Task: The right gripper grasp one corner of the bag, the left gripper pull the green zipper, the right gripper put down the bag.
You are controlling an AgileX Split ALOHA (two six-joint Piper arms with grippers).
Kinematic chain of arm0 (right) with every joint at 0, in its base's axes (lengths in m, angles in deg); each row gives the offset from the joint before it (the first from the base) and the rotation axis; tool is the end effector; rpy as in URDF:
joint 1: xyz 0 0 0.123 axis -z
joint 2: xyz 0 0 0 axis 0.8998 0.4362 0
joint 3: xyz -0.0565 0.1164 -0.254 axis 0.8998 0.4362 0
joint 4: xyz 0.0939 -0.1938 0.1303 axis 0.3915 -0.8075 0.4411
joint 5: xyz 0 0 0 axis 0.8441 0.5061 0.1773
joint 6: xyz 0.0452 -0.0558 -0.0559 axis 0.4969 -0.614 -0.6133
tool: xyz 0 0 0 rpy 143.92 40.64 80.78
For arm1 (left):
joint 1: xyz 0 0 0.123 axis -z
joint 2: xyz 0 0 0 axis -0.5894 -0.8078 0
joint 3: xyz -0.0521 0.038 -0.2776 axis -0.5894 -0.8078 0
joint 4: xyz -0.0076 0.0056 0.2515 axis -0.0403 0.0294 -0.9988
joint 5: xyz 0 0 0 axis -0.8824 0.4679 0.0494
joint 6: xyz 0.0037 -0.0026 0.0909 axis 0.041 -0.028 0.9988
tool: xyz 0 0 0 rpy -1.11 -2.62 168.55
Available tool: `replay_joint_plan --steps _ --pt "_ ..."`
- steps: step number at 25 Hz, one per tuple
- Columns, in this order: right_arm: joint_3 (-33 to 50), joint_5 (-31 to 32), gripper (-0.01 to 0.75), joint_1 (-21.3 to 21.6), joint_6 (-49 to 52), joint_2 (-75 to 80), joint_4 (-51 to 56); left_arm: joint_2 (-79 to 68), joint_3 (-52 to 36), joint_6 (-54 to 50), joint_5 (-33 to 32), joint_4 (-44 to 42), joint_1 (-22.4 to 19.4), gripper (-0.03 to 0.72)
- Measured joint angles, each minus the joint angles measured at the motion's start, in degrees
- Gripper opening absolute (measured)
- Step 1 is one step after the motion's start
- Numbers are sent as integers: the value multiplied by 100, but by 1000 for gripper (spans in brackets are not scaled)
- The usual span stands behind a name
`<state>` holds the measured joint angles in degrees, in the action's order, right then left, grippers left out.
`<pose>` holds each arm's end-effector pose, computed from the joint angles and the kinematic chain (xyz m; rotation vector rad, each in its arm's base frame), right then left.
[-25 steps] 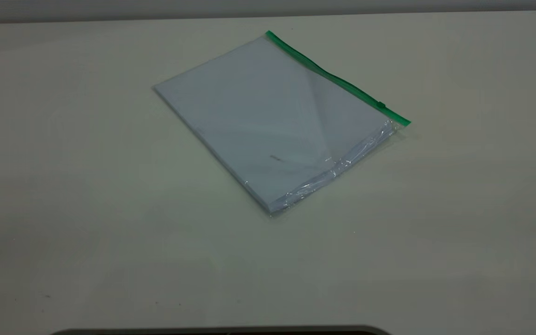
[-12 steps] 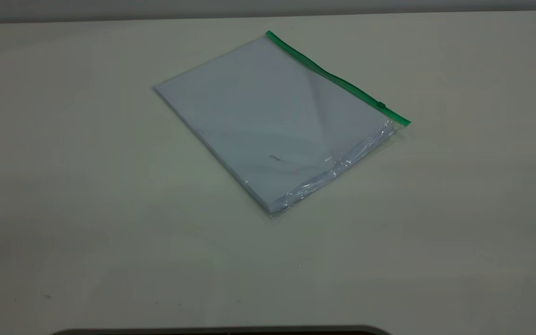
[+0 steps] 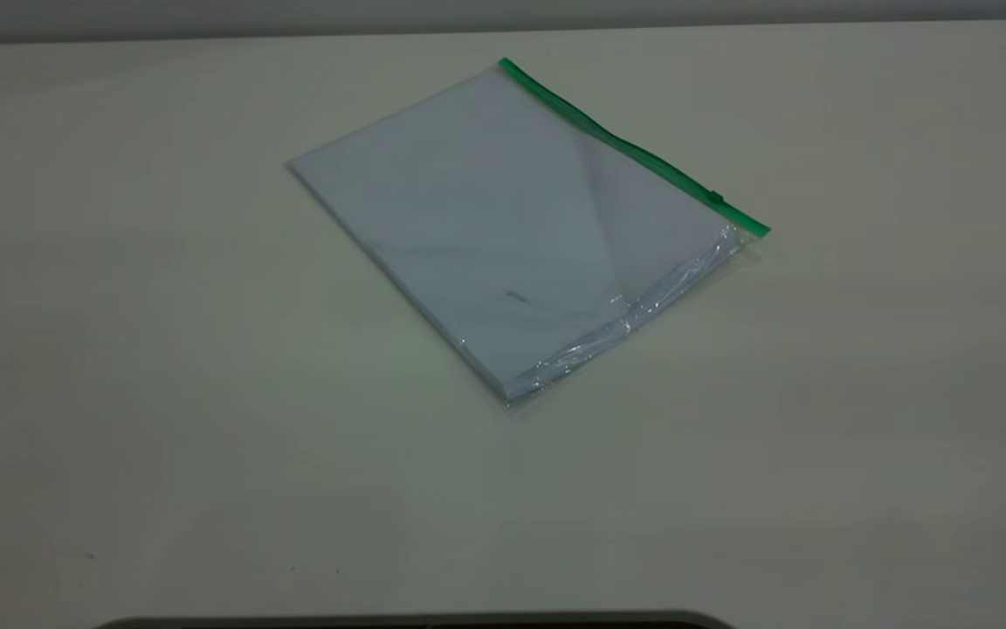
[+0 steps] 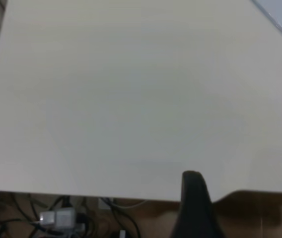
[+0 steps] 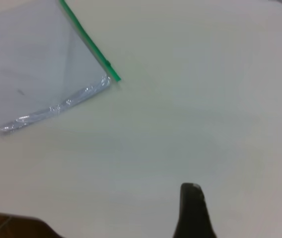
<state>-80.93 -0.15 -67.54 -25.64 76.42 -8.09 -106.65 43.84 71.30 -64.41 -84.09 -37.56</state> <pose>0.0019 0.0048 0.2846 -0.1466 2.1644 0.0632 0.0415 0.0043 0.3292 -0.0722 2.2671 0.0421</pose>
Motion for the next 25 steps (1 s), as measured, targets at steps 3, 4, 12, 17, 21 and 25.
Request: replay_joint_plan --steps 3,4,12,17,21,25 --pt "-53 -254 562 0 0 467 153 -885 490 0 370 -35 0 587" --pt "-53 -391 562 0 0 639 196 -1142 655 6 518 -47 0 587" --pt "-53 -1498 562 0 148 2024 656 -3545 1894 10 1441 24 0 587" --pt "-53 -2255 562 0 21 2911 1238 -4959 2510 317 2035 407 0 587" --pt "-53 -2909 562 0 -665 3877 2126 -5843 3119 854 2398 758 47 587" --pt "-53 -3409 562 0 -1657 5129 3367 -6608 3699 1762 2442 1079 260 587"
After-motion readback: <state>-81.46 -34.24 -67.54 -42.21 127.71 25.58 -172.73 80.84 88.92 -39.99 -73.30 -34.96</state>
